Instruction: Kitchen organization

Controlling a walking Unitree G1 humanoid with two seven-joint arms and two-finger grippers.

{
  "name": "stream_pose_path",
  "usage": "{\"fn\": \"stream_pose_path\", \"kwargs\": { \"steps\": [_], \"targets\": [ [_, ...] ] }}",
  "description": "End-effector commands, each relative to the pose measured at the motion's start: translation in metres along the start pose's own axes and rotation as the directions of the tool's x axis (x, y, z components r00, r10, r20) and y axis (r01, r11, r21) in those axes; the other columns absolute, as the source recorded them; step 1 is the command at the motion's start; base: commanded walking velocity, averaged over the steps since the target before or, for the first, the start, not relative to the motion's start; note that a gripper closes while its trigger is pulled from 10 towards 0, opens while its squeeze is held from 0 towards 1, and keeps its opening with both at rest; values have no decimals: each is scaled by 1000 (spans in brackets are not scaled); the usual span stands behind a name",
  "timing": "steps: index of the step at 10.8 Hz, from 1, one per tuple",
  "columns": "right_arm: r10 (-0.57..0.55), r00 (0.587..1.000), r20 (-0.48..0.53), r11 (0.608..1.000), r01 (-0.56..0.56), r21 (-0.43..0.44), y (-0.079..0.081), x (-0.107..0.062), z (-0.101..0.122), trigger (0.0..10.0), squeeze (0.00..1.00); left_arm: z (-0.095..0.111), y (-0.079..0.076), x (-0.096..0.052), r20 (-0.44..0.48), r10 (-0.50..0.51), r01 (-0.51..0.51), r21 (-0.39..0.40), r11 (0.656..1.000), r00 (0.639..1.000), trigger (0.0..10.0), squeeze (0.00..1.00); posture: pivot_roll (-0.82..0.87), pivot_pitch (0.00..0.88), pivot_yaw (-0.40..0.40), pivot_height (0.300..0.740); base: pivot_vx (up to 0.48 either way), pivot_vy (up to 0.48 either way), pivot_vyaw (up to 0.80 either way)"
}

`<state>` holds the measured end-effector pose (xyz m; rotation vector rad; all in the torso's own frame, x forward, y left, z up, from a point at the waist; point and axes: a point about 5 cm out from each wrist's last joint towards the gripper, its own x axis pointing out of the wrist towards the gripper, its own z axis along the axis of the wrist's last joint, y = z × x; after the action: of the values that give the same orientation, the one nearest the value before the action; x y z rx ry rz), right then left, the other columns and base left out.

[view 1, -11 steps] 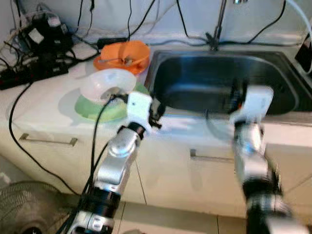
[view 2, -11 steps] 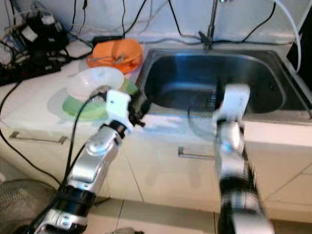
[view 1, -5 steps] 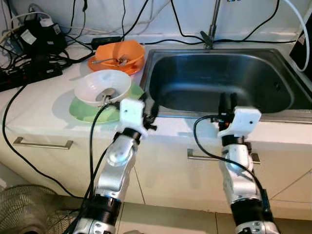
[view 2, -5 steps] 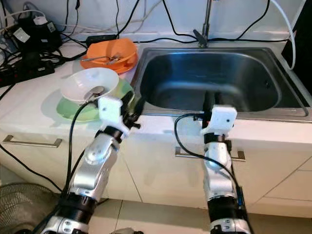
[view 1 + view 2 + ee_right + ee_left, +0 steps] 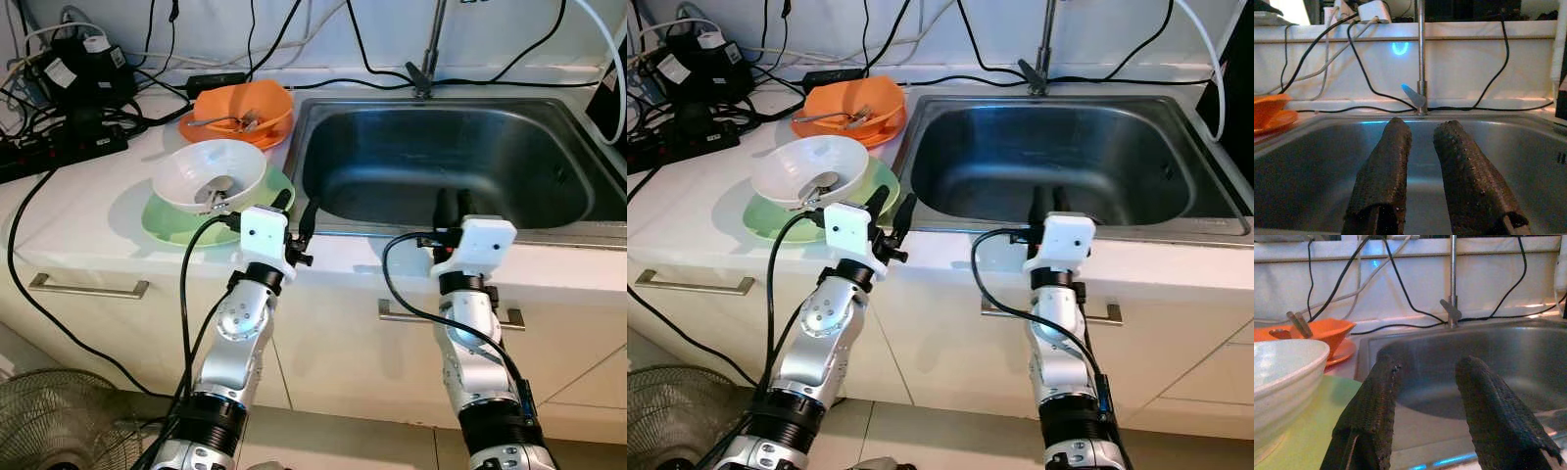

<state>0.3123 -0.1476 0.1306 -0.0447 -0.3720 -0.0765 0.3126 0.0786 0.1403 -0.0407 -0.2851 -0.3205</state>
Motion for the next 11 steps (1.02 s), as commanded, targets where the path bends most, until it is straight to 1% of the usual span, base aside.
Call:
{"fn": "stream_pose_path", "kwargs": {
  "steps": [1, 3, 5, 11],
  "targets": [
    [9, 1000, 9, 1000, -9, -1, 5, 1, 4, 10000, 0, 5, 0, 3, 27, 0, 0, 18, 1000, 1000, 10000, 0, 58, 0, 95, 740, 0, 0, 0],
    [7, 1000, 2, 1000, -7, 4, 7, 1, 2, 10000, 0, -1, -1, 0, 23, 10, -11, 24, 1000, 1000, 10000, 0, 64, 0, 92, 740, 0, 0, 0],
    [4, 1000, -7, 1000, -4, 5, 10, 0, -1, 10000, 0, -6, 4, -4, 21, 45, -45, 27, 999, 999, 10000, 0, 62, 0, 90, 740, 0, 0, 0],
    [17, 1000, -22, 1000, -17, 7, 14, -3, -4, 10000, 0, -14, 4, -6, 13, 69, -69, 17, 997, 998, 10000, 0, 49, 0, 85, 740, 0, 0, 0]
  ]
}}
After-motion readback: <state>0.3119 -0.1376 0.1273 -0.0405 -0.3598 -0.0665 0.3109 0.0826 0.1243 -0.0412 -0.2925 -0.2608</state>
